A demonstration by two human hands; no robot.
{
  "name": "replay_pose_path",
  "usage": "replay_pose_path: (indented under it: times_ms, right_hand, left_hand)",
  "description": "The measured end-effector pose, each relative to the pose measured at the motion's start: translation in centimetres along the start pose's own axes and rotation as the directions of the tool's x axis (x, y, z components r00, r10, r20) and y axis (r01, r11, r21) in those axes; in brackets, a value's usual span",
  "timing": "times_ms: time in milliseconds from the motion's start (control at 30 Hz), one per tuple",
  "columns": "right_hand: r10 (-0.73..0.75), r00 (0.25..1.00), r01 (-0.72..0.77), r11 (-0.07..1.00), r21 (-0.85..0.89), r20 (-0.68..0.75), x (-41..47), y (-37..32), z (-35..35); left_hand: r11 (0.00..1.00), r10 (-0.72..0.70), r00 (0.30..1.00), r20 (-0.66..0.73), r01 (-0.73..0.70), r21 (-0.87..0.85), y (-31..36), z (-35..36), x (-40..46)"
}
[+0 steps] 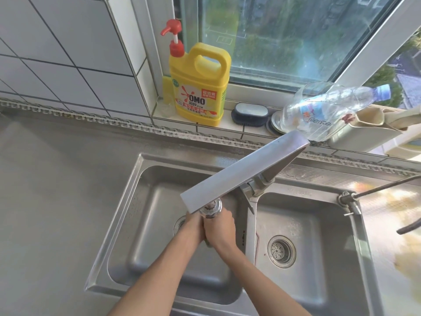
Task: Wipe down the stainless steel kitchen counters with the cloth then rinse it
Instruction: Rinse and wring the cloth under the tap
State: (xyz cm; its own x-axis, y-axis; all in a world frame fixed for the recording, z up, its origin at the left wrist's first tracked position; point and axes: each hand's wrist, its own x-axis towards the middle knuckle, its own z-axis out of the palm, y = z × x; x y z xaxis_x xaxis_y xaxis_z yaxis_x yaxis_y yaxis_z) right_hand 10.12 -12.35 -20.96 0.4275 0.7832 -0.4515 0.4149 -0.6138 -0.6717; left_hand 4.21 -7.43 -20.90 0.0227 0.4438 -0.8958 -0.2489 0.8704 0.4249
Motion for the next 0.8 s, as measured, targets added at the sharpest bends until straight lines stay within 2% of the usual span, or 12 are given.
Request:
replay_pose_path:
  times_ms: [133,200,233,300,367,433,500,567,700,800]
  right_hand:
    - [-0.040,0.999,0.040,0.999,-0.036,0.005,2.8,0.5,-0.8]
    - [-0.011,0.999,0.007,0.995,0.095,0.037,4.1,1.0,-0.8]
    - [-0.005,0.998,-0.006,0.986,0.168,0.062,4.5,1.3,-0.8]
    - [-0.018,0.990,-0.020,0.965,0.263,0.140,5.1,2.2,-0.7]
    - [-0.043,0.972,-0.025,0.959,0.283,0.232,5.3,3.0,-0.8]
    - [-0.078,0.940,-0.024,0.957,0.290,0.332,5.0,3.3,-1.2]
    - [-0.104,0.889,-0.025,0.961,0.275,0.445,4.6,2.9,-1.5]
    - [-0.130,0.852,-0.006,0.966,0.257,0.508,4.6,2.5,-1.9]
    - [-0.083,0.889,-0.042,0.965,0.260,0.451,5.4,2.8,-3.4]
    - [0.026,0.946,-0.126,0.948,0.291,0.323,4.5,3.6,-3.8]
  left_hand:
    - [0.999,-0.029,0.991,0.132,0.025,0.037,-1.2,-0.7,-0.6]
    - [0.983,0.005,0.989,0.147,-0.033,0.183,-1.1,-2.0,-0.4]
    - [0.947,0.057,0.994,0.090,-0.083,0.311,-0.9,-2.9,-0.2]
    - [0.779,0.253,0.967,0.023,-0.218,0.588,-0.8,-5.1,1.1]
    - [0.565,0.365,0.928,0.081,-0.290,0.773,-0.8,-6.8,2.0]
    - [0.508,0.340,0.915,0.218,-0.374,0.776,-0.8,-7.6,2.4]
    - [0.552,0.258,0.865,0.430,-0.497,0.669,-0.8,-7.8,2.8]
    - [0.615,0.204,0.806,0.556,-0.547,0.568,-0.9,-7.8,2.9]
    - [0.645,0.246,0.814,0.526,-0.543,0.537,-0.9,-8.0,3.1]
    - [0.648,0.284,0.817,0.502,-0.549,0.527,-0.8,-7.6,2.9]
